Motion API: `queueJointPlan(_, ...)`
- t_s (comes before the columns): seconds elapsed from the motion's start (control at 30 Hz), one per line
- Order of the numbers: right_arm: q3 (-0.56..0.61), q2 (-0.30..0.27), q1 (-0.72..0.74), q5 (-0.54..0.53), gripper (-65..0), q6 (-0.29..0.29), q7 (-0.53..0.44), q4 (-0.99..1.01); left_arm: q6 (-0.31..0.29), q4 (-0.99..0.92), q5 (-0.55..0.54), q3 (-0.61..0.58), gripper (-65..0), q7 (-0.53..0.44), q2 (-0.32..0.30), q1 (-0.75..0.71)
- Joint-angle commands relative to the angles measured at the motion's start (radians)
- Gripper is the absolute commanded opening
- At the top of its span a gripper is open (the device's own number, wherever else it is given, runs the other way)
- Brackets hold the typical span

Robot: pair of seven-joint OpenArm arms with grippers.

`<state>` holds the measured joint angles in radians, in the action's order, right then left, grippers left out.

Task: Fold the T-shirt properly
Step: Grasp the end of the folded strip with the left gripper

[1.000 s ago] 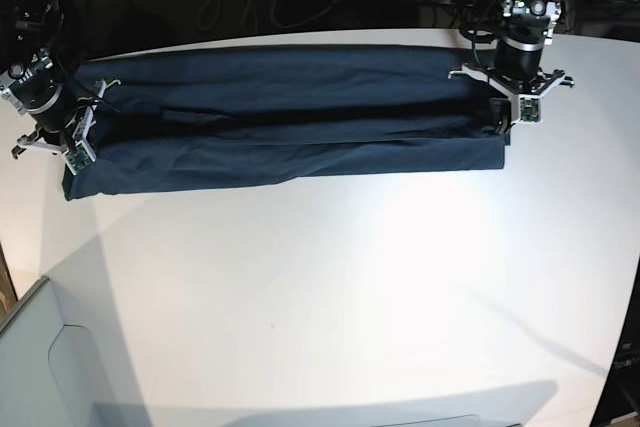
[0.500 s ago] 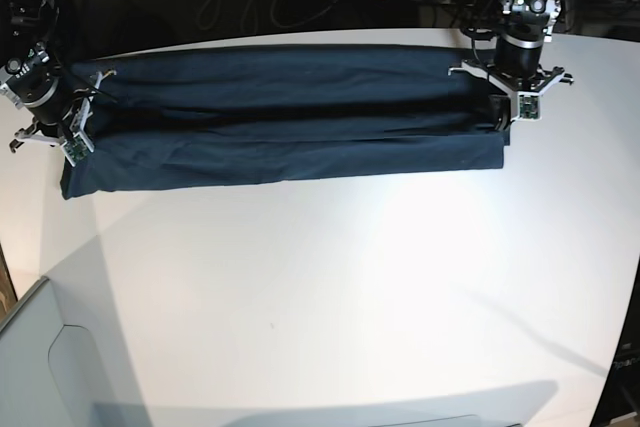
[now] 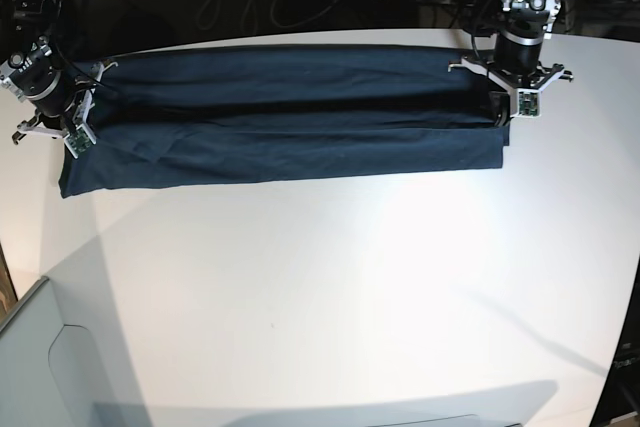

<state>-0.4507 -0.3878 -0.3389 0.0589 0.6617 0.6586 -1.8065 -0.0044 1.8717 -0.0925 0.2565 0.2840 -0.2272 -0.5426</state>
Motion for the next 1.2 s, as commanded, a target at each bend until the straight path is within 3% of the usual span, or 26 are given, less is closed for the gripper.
queueJointPlan(0.0, -0.007, -0.02, 0.004, -0.004, -54.3, 0.019, -0.012, -0.014, 0.004, 0.015, 0.001, 0.007, -65.0, -0.018, -0.007, -0.004)
queueJointPlan(0.13, -0.01, -0.021, 0.002, -0.004, -34.3, 0.019, -0.016, -0.02, 0.004, 0.015, 0.001, 0.007, -65.0, -0.018, -0.007, -0.009)
queueJointPlan(0.23, -0.066, -0.013, -0.004, -0.004, -24.8, 0.036, -0.02, -0.046, 0.004, 0.016, -0.002, 0.007, -65.0, -0.018, -0.007, -0.01)
queueJointPlan(0.47, -0.162, 0.045, 0.047, -0.006, -24.1, 0.036, -0.01, -0.106, 0.008, 0.018, 0.001, 0.007, -64.2, -0.018, -0.007, -0.01)
queueJointPlan(0.7, -0.121, 0.1, 0.096, -0.004, -24.1, 0.036, -0.01, -0.086, 0.008, 0.026, 0.003, 0.007, -30.0, -0.018, -0.007, -0.026)
queueJointPlan(0.8, -0.049, 0.102, 0.1, -0.004, -24.1, 0.036, -0.01, -0.04, 0.011, 0.024, 0.003, 0.017, -21.7, -0.018, -0.007, -0.024)
queueJointPlan(0.97, -0.021, 0.138, 0.102, -0.004, -24.1, 0.036, -0.021, 0.057, 0.008, 0.004, -0.006, 0.099, -20.9, -0.018, 0.001, -0.012)
queueJointPlan(1.17, -0.015, 0.142, 0.094, -0.004, -24.1, 0.036, -0.023, 0.132, 0.005, -0.099, -0.008, 0.105, -20.8, -0.018, 0.001, 0.039)
